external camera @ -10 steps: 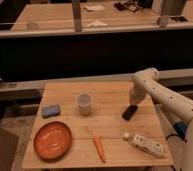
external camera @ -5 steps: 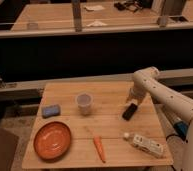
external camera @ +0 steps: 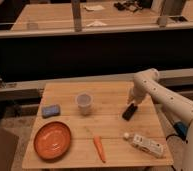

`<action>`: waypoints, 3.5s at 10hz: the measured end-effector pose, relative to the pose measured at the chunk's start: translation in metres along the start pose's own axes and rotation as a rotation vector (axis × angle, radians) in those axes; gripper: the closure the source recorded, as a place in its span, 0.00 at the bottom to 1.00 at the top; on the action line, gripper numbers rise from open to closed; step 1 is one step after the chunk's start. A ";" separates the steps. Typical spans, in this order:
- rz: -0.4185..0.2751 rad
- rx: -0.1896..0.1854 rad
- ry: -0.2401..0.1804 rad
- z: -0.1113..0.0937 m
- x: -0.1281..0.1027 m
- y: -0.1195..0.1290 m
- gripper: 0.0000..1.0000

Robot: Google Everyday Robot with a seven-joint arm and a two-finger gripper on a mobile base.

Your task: Place the eraser in the ceramic cup

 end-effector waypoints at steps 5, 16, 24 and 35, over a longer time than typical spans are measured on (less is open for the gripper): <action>-0.018 0.004 0.019 -0.023 0.005 -0.005 0.74; -0.078 0.009 0.031 -0.020 0.002 -0.010 0.39; -0.103 0.024 0.029 0.003 -0.004 -0.012 0.43; -0.164 0.012 0.097 -0.068 0.009 -0.033 0.92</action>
